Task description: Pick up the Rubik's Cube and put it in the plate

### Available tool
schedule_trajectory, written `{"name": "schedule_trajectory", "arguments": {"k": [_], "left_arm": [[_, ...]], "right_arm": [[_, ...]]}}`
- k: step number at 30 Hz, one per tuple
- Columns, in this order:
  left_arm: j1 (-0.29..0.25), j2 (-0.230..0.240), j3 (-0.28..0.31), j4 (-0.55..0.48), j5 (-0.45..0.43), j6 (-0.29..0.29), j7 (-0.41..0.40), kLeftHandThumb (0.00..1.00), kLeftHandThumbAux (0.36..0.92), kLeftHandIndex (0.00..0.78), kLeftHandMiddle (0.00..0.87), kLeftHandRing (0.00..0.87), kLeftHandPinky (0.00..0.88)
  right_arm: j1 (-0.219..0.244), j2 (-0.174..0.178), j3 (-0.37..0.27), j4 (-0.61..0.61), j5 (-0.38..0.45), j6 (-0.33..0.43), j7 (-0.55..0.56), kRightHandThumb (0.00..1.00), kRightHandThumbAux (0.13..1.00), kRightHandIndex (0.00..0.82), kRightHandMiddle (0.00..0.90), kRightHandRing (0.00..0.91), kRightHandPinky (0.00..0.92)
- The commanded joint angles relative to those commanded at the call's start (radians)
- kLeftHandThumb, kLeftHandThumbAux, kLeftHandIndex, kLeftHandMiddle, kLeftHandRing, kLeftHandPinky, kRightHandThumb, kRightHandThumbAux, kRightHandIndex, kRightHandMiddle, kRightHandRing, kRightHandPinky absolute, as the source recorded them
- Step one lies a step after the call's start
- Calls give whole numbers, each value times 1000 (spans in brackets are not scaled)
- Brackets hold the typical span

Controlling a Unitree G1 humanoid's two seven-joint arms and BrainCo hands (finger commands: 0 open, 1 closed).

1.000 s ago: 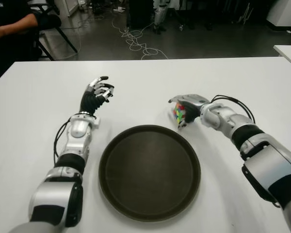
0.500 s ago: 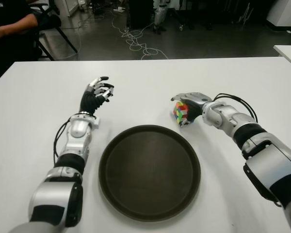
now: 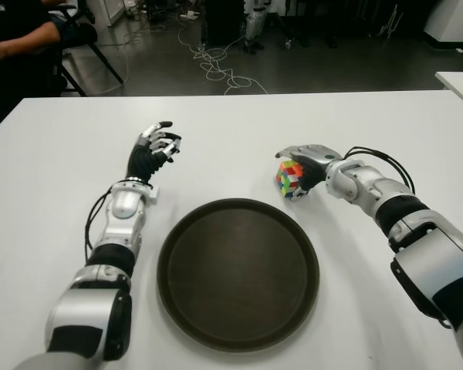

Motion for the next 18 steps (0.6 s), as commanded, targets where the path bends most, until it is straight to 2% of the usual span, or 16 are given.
{"name": "schedule_trajectory", "arguments": {"k": [12,18], "left_arm": [[2,0,-3,-6,4,5,7,280,659,229,393,475,535],[3,-2,-2,-10,3,7,8,281,658,230,389,470,529]], "right_arm": [[2,-4,-4,2,-1,-5,-9,0,806,153,168,174,140],[4,-2,9,5,-15,-2,-32,0,811,147,181,196,172]]}}
